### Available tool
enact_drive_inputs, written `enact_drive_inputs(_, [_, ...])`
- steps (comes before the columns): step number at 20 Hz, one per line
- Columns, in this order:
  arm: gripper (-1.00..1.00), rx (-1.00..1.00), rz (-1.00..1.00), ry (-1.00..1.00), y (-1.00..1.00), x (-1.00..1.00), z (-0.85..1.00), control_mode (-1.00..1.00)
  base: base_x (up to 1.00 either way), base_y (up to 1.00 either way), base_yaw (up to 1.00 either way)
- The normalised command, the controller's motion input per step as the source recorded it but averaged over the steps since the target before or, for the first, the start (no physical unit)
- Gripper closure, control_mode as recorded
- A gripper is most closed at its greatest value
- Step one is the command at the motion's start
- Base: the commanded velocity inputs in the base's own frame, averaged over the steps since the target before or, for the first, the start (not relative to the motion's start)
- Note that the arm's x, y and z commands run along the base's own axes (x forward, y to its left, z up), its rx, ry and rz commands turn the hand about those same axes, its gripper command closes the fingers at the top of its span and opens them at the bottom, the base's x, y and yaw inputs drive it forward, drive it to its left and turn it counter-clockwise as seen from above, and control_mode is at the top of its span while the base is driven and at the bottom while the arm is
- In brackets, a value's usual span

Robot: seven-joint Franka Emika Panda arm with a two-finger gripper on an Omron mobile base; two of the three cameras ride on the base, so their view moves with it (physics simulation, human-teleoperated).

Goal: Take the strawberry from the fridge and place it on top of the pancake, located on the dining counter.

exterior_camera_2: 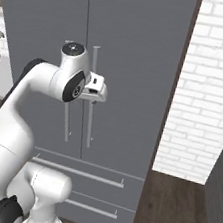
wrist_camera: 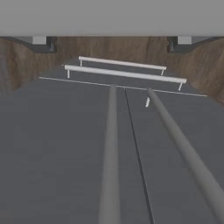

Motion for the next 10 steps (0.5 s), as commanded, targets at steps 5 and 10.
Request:
enact_drive_inputs(5, [-1.0, 0.0, 0.0, -0.04, 0.11, 0.4, 0.0, -1.0, 0.0, 0.0, 0.0])
enact_drive_inputs(10, [-1.0, 0.0, 0.0, -0.02, 0.15, 0.36, 0.0, -1.0, 0.0, 0.0, 0.0])
